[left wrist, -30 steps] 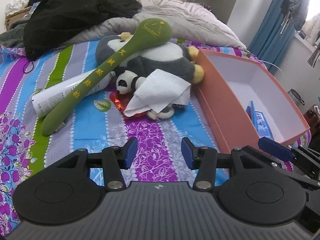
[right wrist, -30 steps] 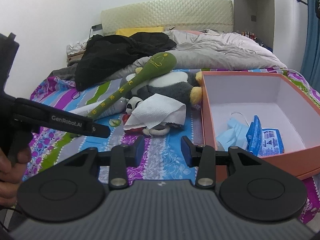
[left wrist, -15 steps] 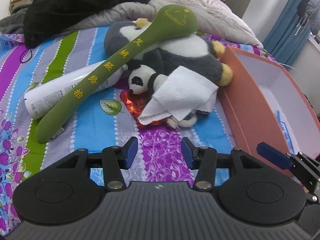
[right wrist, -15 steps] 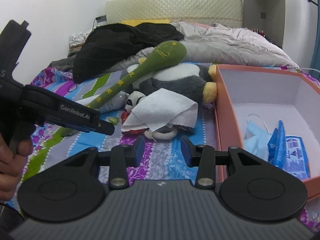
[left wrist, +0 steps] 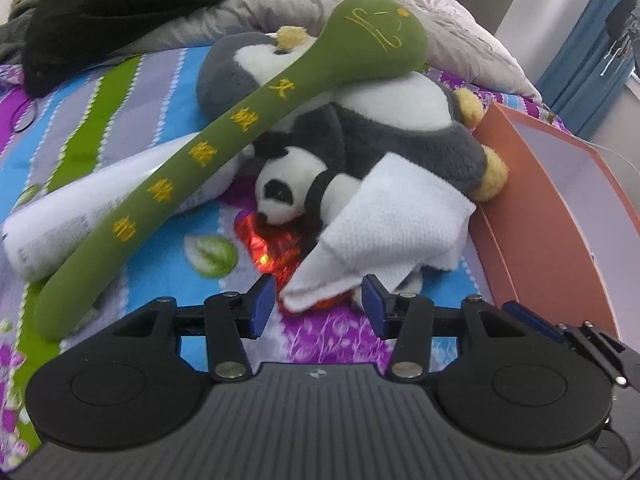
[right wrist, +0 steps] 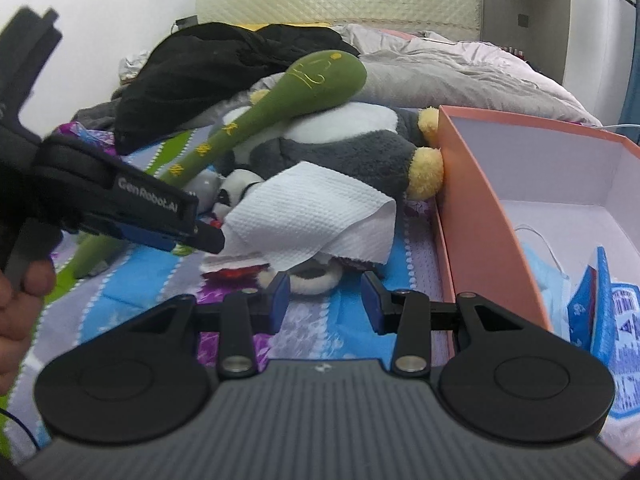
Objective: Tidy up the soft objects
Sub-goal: 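Lower the left tool onto the white tissue on the panda and close it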
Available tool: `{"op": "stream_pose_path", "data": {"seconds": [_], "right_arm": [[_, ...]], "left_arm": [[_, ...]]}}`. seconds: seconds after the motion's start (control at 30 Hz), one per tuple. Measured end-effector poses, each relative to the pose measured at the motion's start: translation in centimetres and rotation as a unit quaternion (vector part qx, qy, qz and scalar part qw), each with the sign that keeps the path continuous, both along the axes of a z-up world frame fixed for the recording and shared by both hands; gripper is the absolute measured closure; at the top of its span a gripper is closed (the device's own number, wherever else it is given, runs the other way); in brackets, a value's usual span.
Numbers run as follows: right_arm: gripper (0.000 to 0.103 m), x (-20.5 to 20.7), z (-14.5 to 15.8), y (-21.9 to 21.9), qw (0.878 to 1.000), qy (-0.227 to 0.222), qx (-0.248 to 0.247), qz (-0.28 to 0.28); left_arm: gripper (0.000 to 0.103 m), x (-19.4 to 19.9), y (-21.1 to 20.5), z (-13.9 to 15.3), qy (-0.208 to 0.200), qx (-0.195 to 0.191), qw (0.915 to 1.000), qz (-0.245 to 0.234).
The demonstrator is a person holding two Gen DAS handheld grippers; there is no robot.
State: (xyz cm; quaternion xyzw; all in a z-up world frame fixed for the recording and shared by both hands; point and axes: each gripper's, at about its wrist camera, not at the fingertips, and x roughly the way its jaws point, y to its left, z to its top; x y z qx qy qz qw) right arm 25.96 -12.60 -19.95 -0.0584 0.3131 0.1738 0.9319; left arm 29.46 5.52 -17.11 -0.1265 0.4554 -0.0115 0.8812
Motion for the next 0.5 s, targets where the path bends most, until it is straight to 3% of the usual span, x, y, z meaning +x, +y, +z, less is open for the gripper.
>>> {"op": "stream_pose_path", "data": {"seconds": [0.1,0.3,0.5], "right_arm": [[0.061,1.2,-0.9,0.4,1.0,-0.003,-0.022,-0.009],[0.061,2.8,-1.1,0.1,1.0,-0.004,0.017,-0.017],[0.061,4.9,-2.5,1.3,1.0,0.003,-0.005,-0.008]], "left_arm": [[0.049,1.3,-0.3,-0.5,-0.002,-0.01,0.9999,-0.009],[0.049,3.2,-0.2,-2.3,0.017,-0.002,0.9999,-0.004],[0.053,4.0,0.4,-3.4,0.019,-0.02,0.9996,0.005]]}}
